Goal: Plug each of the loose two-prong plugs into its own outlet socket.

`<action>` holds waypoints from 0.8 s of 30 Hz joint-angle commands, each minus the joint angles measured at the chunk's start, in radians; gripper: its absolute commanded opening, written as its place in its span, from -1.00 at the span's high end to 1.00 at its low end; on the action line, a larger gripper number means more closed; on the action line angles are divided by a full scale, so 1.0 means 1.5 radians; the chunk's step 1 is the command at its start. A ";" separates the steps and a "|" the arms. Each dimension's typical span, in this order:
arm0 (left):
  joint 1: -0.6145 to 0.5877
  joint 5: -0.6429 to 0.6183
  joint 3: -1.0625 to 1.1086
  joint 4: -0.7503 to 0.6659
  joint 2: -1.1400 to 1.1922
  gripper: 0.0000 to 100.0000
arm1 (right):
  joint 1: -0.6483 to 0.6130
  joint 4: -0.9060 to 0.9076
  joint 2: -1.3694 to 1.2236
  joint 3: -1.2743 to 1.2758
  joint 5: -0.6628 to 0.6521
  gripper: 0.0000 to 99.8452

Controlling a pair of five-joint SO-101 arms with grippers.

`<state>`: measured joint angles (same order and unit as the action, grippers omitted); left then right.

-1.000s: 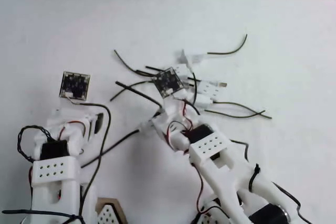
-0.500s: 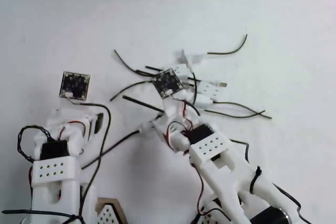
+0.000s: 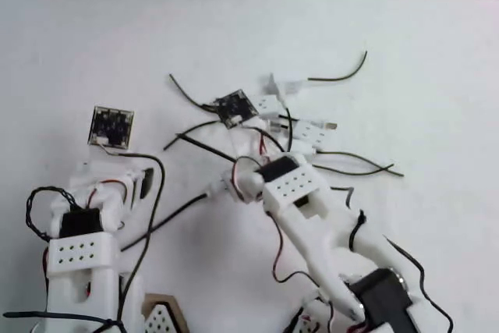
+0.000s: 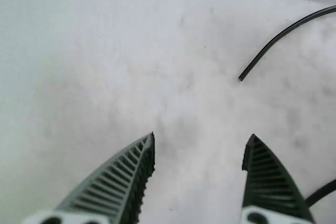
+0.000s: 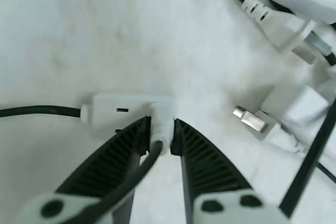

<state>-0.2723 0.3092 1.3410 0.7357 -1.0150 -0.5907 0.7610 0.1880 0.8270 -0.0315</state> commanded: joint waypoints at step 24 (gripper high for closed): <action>-0.025 -0.004 -0.002 -0.017 -0.018 0.45 | 0.123 0.069 0.129 -0.141 0.003 0.97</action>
<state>-0.2754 0.3092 1.3410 0.7357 -1.0150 -0.4803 0.8577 0.2555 0.6935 -0.0345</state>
